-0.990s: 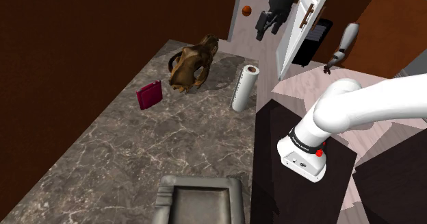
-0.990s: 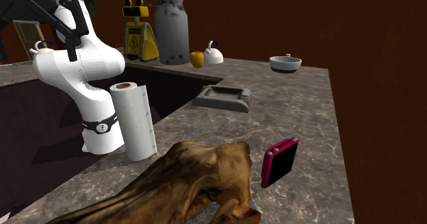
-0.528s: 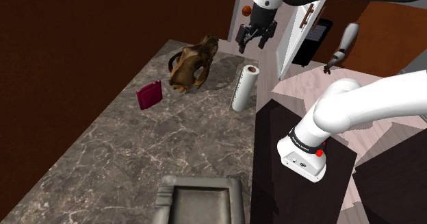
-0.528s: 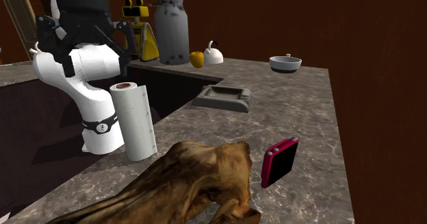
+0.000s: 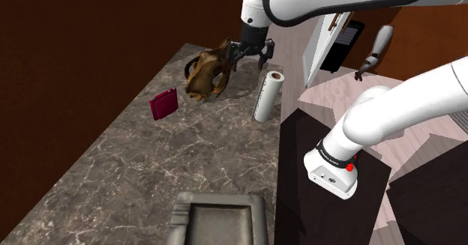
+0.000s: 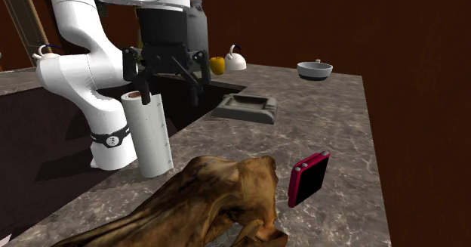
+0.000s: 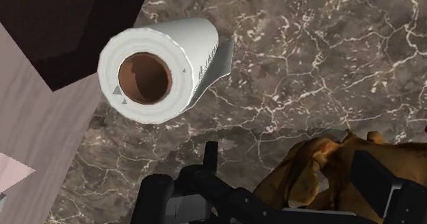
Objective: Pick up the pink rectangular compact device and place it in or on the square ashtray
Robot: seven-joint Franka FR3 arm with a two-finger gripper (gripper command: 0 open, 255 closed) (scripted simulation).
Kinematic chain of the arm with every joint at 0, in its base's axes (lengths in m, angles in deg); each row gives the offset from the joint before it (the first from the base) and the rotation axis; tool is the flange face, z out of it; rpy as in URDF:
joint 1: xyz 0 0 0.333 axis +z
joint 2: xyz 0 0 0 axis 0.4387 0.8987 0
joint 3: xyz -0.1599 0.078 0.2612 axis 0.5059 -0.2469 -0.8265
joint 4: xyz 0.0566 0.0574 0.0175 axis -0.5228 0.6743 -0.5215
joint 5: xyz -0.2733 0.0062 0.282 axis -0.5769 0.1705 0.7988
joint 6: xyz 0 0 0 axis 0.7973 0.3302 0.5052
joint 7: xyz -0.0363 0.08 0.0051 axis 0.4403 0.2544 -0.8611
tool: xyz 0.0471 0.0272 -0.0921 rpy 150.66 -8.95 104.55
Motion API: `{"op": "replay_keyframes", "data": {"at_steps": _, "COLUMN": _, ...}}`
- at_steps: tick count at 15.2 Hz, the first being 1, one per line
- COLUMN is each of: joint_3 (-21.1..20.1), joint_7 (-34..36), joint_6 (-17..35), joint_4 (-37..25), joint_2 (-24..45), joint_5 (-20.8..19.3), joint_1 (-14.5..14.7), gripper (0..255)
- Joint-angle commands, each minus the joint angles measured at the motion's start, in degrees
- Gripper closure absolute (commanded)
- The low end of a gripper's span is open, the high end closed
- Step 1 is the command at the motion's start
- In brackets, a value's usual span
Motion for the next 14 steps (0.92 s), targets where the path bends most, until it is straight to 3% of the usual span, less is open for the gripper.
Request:
{"op": "replay_keyframes", "data": {"at_steps": 1, "joint_3": -2.56, "joint_7": 5.75, "joint_6": 1.34, "joint_4": -2.01, "joint_2": 3.58, "joint_5": 0.42, "joint_1": -0.59, "gripper": 0}}
{"op": "replay_keyframes", "data": {"at_steps": 7, "joint_3": -9.54, "joint_7": 22.94, "joint_6": 5.5, "joint_4": -10.14, "joint_2": 17.0, "joint_5": -2.08, "joint_1": -2.55, "gripper": 0}}
{"op": "replay_keyframes", "data": {"at_steps": 14, "joint_3": -13.07, "joint_7": 43.64, "joint_6": 7.36, "joint_4": -23.7, "joint_2": 35.46, "joint_5": -10.79, "joint_1": -1.54, "gripper": 0}}
